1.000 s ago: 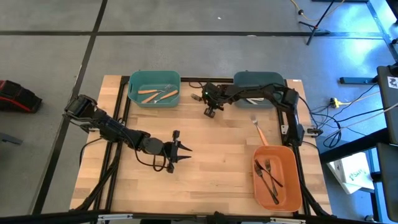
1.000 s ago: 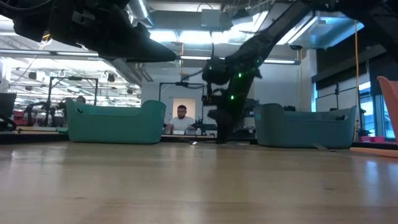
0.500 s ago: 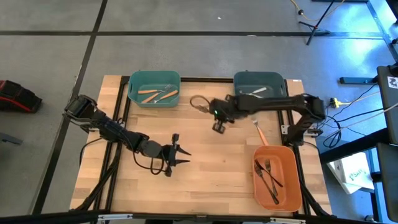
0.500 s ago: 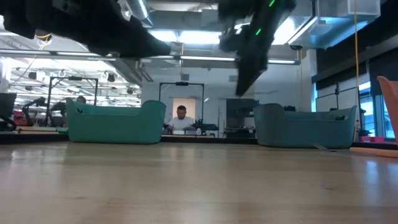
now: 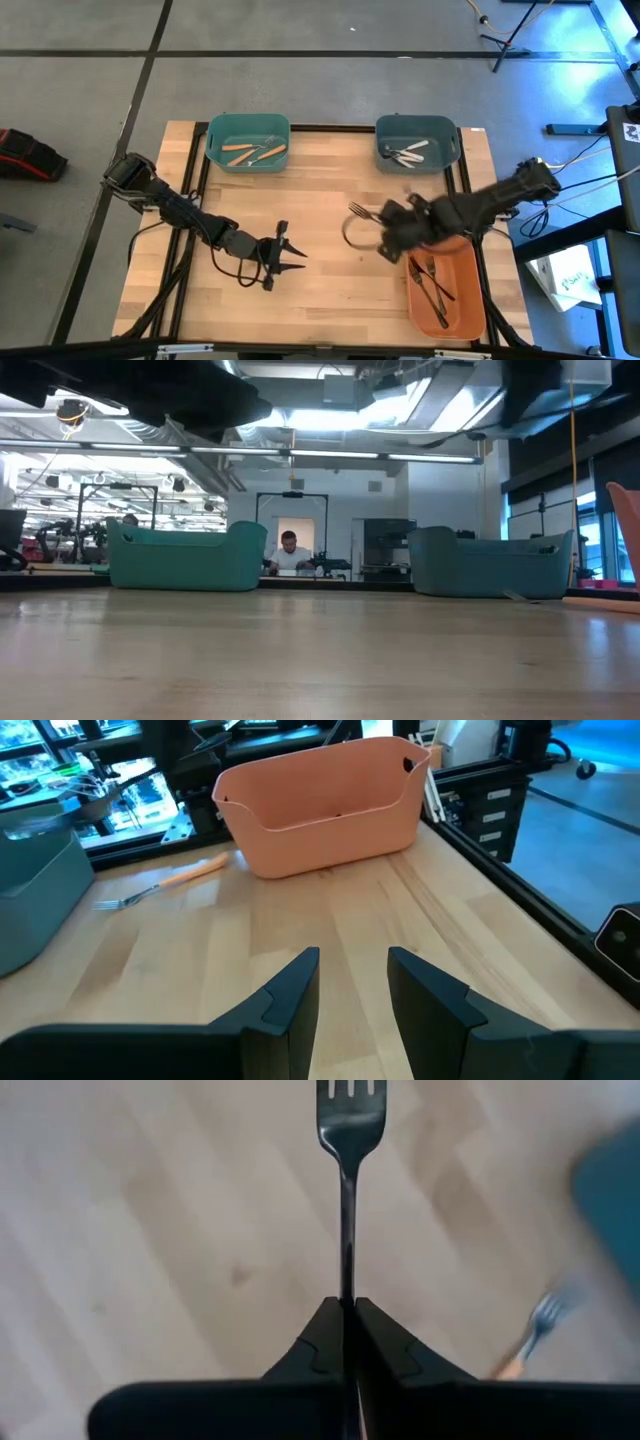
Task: Sort silverware by color (type)
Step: Put the black fork into the orange bin
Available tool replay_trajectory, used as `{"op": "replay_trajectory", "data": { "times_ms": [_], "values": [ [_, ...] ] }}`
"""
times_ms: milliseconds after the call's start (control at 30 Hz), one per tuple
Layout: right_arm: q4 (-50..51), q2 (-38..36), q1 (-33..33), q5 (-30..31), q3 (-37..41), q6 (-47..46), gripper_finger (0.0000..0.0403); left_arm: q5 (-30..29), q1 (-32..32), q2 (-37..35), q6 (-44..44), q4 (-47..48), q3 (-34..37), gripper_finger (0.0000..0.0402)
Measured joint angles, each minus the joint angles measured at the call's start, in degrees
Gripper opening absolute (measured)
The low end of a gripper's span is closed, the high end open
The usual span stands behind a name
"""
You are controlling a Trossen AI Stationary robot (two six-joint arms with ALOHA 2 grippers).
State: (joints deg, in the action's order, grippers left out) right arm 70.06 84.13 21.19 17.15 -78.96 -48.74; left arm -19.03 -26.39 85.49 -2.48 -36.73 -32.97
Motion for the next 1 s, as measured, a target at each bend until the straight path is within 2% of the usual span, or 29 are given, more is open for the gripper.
{"op": "replay_trajectory", "data": {
  "times_ms": [267,500,667,833,1000],
  "values": [
    [8.2,-0.5,17.7,-0.2,0.0,-24.2,0.0001,0.0,0.0,0.0,0.3,-0.3,-1.2,0.0116],
    [9.2,-0.5,30.9,-0.2,0.0,-43.2,0.0001,0.0,0.0,0.0,0.3,-0.2,-1.4,0.0116],
    [9.1,-0.5,38.4,0.5,2.9,-59.2,0.0001,0.0,0.0,0.0,0.6,-0.2,-1.4,0.0116],
    [6.4,-0.5,43.4,-0.6,9.5,-71.9,0.0001,0.0,-0.3,0.0,0.9,-0.2,-1.4,0.0116],
    [0.5,-0.5,44.5,-3.9,15.2,-74.2,0.0001,0.0,-0.3,0.0,1.0,-0.2,-1.4,0.0116]
  ]
}}
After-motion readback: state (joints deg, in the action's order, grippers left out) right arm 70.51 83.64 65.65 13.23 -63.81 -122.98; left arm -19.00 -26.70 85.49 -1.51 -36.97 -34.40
